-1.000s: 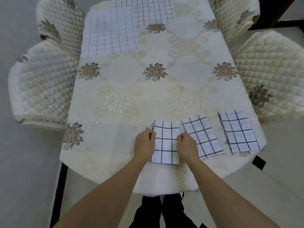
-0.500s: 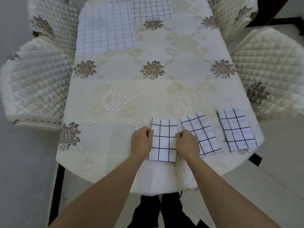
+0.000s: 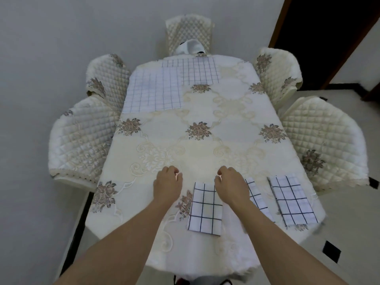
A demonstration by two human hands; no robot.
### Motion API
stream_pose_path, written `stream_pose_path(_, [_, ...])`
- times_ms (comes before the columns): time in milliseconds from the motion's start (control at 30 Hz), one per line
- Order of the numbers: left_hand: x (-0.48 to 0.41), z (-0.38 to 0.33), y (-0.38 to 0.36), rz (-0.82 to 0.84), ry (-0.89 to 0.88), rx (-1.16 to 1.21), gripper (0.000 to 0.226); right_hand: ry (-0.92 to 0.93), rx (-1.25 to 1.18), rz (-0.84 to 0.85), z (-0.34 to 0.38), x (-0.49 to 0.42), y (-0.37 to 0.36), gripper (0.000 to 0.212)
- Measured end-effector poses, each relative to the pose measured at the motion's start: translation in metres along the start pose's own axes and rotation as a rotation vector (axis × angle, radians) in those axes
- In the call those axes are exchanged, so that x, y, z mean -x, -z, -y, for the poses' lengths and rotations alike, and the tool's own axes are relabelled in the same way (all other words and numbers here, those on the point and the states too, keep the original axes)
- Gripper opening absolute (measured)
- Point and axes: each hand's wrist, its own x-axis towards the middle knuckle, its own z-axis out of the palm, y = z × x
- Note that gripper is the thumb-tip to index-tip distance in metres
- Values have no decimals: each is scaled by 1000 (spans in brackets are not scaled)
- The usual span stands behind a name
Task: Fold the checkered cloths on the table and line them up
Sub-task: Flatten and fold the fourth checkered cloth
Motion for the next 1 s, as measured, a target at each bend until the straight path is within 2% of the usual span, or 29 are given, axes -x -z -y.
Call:
stream_pose_path(233, [-16,-20,87,-167,-199,-310,38,296,134,-76,64,-21,61,46])
stream_pose_path(367, [-15,-13,121,-223,-219,-385,43,406,161,-108,97,-22,72,48])
stream_pose_path(567, [10,14,150,-297,-148,-430,45,553,184,-96,129,-7,69,49])
stream_pose_path(867, [95,40,164,-389,72,-461,51,875,281,-93,159,25,44,52])
stream_pose_path(1000, [146,54,164,-503,142,-471,40,1026,291,-72,176,53,24,54])
